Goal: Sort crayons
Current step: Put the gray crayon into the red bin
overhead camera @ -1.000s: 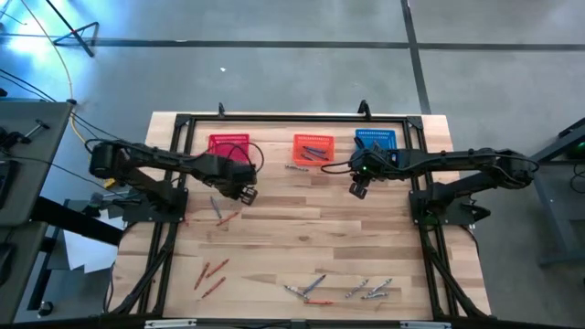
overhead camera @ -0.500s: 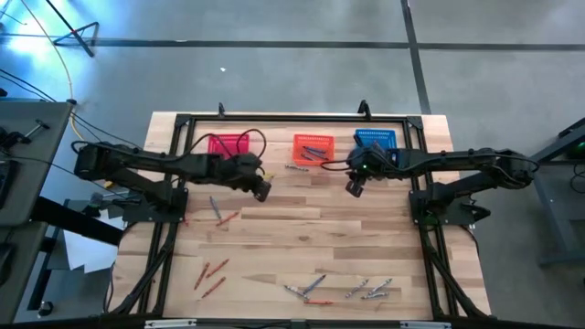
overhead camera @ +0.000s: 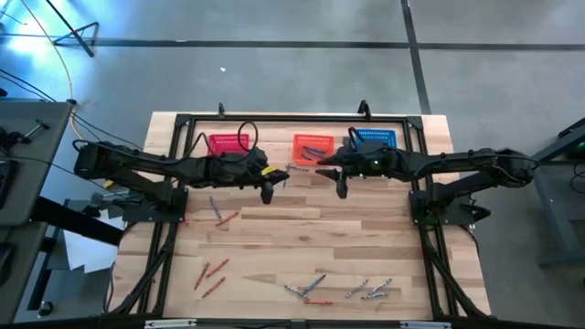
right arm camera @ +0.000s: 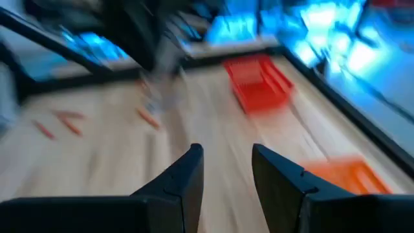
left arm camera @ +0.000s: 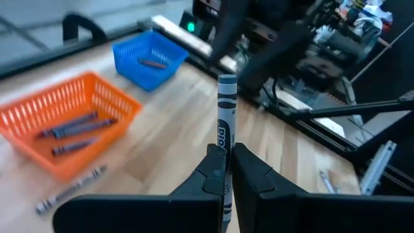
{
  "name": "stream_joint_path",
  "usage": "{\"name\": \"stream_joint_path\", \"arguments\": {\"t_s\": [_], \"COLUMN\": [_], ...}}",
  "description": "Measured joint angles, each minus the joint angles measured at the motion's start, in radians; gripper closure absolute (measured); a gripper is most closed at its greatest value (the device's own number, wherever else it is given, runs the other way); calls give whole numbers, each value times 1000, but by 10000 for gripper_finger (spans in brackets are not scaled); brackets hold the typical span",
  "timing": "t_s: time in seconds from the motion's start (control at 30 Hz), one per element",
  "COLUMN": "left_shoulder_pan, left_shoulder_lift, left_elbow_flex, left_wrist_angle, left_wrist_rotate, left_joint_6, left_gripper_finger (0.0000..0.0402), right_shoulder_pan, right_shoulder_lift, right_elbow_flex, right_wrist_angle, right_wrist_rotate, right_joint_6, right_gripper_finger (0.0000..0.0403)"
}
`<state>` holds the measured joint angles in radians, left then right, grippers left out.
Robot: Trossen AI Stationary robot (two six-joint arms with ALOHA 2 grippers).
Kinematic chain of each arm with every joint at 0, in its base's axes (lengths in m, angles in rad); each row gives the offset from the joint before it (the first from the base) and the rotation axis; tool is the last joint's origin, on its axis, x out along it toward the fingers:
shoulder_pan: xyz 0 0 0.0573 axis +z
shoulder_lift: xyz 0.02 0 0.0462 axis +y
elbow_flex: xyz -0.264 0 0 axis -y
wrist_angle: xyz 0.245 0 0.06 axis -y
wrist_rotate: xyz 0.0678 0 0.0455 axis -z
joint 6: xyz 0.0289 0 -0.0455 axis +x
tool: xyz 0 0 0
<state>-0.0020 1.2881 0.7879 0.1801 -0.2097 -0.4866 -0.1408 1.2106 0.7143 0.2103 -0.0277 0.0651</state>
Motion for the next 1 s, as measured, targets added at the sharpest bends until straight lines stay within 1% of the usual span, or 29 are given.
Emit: {"name": "stream_joint_path", "arguments": {"t_s": [0.1,0.27,0.37,0.5,0.6,0.77,1.0], "left_shoulder_pan": [-8,-27,-34,-41,-41,-41,-41], "left_shoulder_lift": [-1,-1,7,48,68,69,69], "left_elbow_flex": [0,0,1,2,2,2,2], "left_wrist_angle": [31,78,124,209,234,251,299], "left_wrist_rotate": [-23,-68,-75,-75,-75,-96,-98], "left_joint_6": [31,75,94,150,174,184,210], "left_gripper_finger": [401,401,401,401,401,401,401], "right_shoulder_pan": [24,44,49,50,50,50,50], "right_shoulder_lift": [0,1,14,58,69,69,69], "right_elbow_flex": [0,0,0,0,0,0,0], "right_wrist_angle": [82,164,214,286,315,334,347], "right_wrist_rotate": [-8,-7,-7,-7,1,5,5], "right_joint_6": [-3,-2,5,7,6,5,18], "right_gripper_finger": [277,277,277,277,277,277,277]}}
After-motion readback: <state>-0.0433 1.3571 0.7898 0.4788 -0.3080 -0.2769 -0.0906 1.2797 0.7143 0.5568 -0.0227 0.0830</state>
